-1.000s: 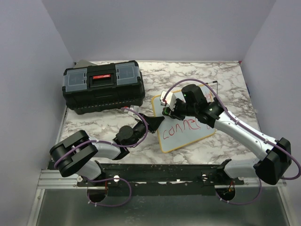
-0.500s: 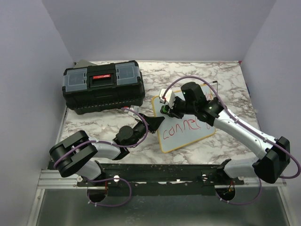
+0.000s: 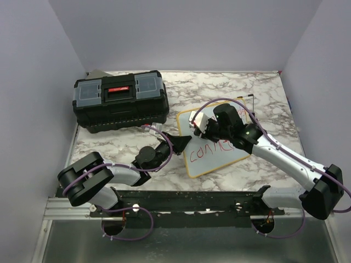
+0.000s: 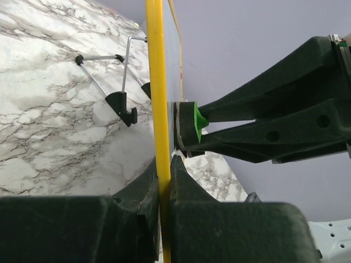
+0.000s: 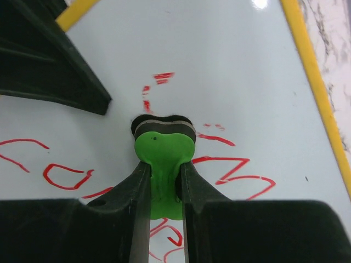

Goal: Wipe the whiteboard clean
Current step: Erase the whiteboard at the center of the board.

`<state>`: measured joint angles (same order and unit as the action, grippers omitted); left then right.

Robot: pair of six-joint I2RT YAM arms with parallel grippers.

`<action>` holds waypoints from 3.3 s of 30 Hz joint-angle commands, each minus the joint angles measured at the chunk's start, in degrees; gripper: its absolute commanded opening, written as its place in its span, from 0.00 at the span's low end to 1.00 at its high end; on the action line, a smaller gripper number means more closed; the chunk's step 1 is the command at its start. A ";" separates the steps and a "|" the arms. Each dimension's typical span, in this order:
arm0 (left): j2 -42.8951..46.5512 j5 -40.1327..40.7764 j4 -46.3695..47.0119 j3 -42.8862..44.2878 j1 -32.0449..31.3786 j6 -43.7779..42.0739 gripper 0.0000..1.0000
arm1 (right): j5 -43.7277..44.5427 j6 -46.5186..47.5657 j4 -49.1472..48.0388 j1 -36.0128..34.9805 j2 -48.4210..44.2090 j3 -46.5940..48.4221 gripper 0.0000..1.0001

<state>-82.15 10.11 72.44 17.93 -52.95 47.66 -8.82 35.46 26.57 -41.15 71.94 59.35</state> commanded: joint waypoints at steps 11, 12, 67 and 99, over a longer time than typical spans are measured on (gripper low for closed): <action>-0.63 -3.34 -4.67 1.29 -0.82 -5.56 0.00 | 1.76 -7.43 -4.78 -1.94 3.73 6.15 0.01; -0.64 -3.36 -4.78 1.31 -0.84 -5.58 0.00 | 1.95 -7.38 -5.03 -2.42 3.73 6.00 0.01; 0.56 -3.47 -5.37 1.27 -0.89 -5.03 0.00 | -7.11 3.62 5.49 -2.49 -0.26 -0.90 0.01; 1.00 -3.79 -5.60 1.36 -1.10 -5.30 0.00 | -0.26 -12.49 -8.46 4.70 2.03 5.91 0.01</action>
<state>-81.71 9.52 70.19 19.33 -53.28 47.53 -10.59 27.33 21.04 -36.36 70.39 59.02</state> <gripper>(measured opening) 0.042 0.230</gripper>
